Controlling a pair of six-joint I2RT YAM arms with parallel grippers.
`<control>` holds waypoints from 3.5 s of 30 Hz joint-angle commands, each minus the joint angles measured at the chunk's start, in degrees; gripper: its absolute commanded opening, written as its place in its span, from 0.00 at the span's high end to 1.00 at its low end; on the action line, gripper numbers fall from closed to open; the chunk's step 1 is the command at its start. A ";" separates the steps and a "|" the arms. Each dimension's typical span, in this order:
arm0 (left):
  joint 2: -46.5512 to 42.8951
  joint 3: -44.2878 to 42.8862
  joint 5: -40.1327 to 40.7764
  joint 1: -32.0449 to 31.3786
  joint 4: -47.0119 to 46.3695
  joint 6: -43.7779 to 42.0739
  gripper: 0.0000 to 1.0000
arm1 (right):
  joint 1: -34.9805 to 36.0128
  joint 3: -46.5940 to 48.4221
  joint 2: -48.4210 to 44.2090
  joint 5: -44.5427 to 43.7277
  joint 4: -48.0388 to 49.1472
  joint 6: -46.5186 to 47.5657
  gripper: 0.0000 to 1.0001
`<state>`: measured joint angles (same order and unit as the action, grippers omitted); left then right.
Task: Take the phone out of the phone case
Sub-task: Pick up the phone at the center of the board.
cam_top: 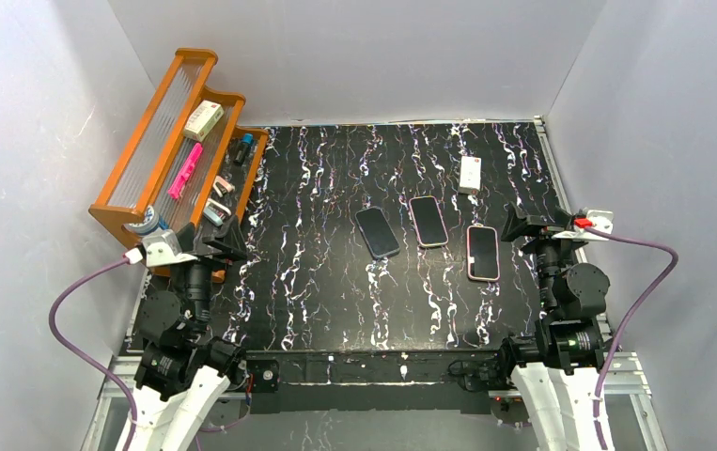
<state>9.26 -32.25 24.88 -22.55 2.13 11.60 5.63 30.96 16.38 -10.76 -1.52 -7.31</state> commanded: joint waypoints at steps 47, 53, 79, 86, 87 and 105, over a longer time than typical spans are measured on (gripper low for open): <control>25.47 -9.30 -10.55 0.31 9.29 3.54 0.02 | 25.24 20.62 64.92 6.37 -6.26 -15.53 0.01; 24.91 -8.07 -9.90 0.27 9.25 4.75 0.02 | 29.47 37.33 81.41 3.07 -14.13 -11.72 0.01; 26.24 -7.59 -13.44 -0.22 8.70 5.84 0.02 | 36.62 62.28 107.01 1.47 -39.19 -8.37 0.01; 33.75 -12.24 -17.24 -0.22 13.97 10.03 0.02 | 38.16 60.21 107.97 -2.04 -41.55 -7.87 0.04; 34.55 -12.69 -17.81 -0.22 14.48 10.22 0.02 | 38.32 59.99 108.18 -2.30 -41.59 -7.89 0.07; 49.37 -10.93 -31.43 -0.27 10.48 25.03 0.02 | 38.93 43.88 92.03 8.73 -21.06 -9.70 0.75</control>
<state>56.31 -44.58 -0.69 -22.63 15.53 31.11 43.83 79.61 113.43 -7.40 -27.55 -15.94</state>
